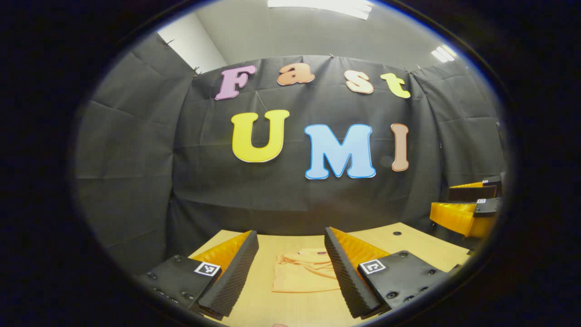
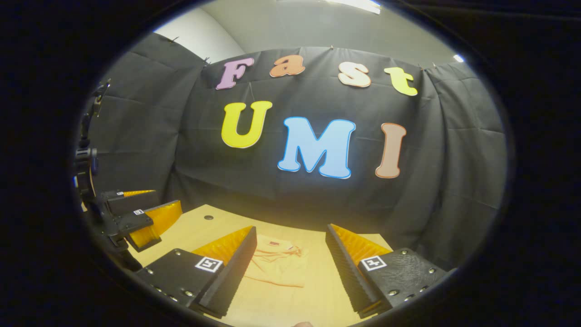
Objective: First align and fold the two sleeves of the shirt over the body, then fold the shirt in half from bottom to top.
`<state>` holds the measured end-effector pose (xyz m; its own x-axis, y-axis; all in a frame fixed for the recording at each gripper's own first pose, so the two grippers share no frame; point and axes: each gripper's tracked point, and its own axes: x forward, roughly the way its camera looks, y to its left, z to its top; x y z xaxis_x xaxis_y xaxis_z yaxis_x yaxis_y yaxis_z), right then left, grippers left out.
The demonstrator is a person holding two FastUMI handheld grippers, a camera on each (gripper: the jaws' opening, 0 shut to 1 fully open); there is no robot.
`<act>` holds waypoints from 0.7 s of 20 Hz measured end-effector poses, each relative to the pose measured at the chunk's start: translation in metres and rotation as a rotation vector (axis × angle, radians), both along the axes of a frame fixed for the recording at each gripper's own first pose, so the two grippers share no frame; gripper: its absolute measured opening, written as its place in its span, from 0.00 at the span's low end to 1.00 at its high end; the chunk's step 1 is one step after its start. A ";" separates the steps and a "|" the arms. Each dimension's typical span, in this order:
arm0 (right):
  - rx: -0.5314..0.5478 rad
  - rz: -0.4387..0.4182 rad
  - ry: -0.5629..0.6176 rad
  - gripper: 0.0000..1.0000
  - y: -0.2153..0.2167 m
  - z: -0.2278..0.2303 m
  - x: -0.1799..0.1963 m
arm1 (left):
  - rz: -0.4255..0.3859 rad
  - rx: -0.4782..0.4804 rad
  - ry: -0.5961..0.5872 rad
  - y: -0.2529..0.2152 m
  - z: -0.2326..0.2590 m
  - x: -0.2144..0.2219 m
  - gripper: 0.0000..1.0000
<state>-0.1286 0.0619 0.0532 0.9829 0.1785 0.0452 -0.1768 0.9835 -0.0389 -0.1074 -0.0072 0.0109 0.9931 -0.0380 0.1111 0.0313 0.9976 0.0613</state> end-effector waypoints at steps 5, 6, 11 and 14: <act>-0.006 -0.018 -0.012 0.95 -0.011 0.000 -0.006 | -0.012 -0.005 -0.001 -0.007 0.002 -0.002 0.94; -0.004 -0.015 -0.016 0.95 -0.013 0.000 -0.006 | -0.008 -0.002 -0.001 -0.008 0.002 -0.002 0.94; -0.006 0.017 -0.049 0.95 -0.034 0.000 -0.004 | 0.016 0.000 -0.023 -0.035 0.009 -0.007 0.94; -0.005 0.058 -0.062 0.95 -0.048 -0.001 -0.005 | 0.057 -0.021 -0.046 -0.055 0.013 -0.013 0.94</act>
<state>-0.1338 0.0136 0.0523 0.9662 0.2355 0.1046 -0.2307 0.9714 -0.0563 -0.1205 -0.0627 0.0239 0.9874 0.0210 0.1566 -0.0276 0.9988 0.0404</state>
